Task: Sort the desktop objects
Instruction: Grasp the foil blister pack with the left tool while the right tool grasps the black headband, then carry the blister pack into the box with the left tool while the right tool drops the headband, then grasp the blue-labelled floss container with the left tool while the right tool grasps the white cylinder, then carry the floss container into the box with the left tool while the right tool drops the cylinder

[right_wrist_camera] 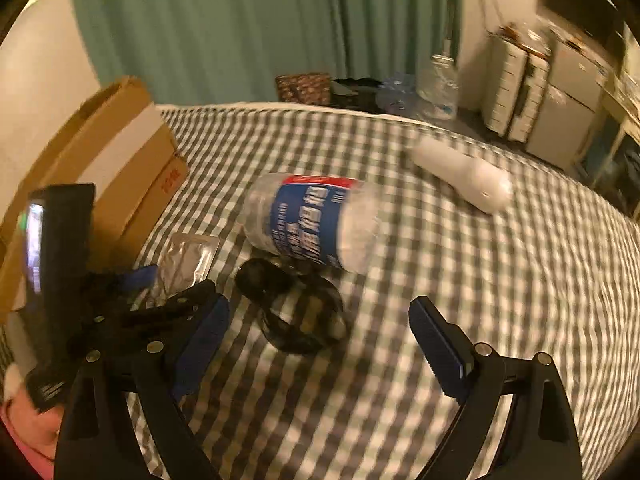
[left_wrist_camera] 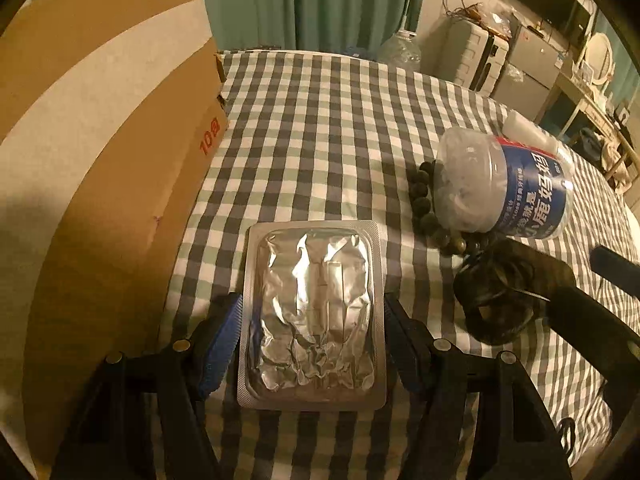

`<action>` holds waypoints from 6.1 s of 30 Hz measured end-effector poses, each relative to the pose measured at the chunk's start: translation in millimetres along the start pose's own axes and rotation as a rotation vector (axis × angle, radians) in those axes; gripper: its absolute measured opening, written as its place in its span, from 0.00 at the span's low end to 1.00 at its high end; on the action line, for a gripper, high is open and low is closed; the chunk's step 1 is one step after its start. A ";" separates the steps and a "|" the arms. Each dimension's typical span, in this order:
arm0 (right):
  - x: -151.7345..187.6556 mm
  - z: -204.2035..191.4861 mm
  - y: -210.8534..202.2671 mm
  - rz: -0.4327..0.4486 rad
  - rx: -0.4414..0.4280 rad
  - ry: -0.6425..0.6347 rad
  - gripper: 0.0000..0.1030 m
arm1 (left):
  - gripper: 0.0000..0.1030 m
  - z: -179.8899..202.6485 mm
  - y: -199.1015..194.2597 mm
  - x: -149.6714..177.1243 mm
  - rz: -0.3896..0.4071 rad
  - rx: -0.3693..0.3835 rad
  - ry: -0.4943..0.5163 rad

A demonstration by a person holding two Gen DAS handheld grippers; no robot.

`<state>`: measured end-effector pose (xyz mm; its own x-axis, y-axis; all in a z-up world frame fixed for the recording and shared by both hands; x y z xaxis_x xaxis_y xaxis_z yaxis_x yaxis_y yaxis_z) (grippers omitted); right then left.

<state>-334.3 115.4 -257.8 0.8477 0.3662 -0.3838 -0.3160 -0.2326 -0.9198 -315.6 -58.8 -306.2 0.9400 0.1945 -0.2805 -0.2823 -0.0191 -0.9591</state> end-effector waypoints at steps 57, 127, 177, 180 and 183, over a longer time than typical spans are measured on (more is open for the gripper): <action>-108.4 -267.3 -151.6 0.256 -0.153 -0.241 0.56 | 0.68 -172.0 -211.5 -11.3 0.229 -0.176 -0.147; -106.4 133.5 59.1 -0.058 0.330 -0.116 0.58 | 0.89 110.9 -25.7 -99.2 0.039 0.008 0.100; -67.2 -233.0 -174.1 0.196 0.032 -0.238 0.43 | 0.86 -171.5 -245.3 -25.1 0.253 -0.144 -0.219; -79.8 -254.3 -139.8 0.148 0.005 -0.262 0.43 | 0.86 -197.0 -219.2 -19.4 0.208 -0.165 -0.247; -90.1 -272.3 -111.3 0.104 -0.014 -0.276 0.43 | 0.86 -214.6 -196.4 -15.7 0.173 -0.155 -0.269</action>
<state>-259.6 -137.1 -98.6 0.6627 0.5702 -0.4856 -0.3879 -0.2933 -0.8738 -233.8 -268.5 -121.3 0.7910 0.4259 -0.4392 -0.3810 -0.2189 -0.8983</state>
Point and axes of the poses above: each gripper's, at about its wrist camera, not at the fingertips, and y roughly the way its jaws point, z to its right, x to its underside, the point moved 10 cm from there along y, roughly the way its jaws point, and after that the axes turned 13 degrees about -z, right-handed, at the moved point
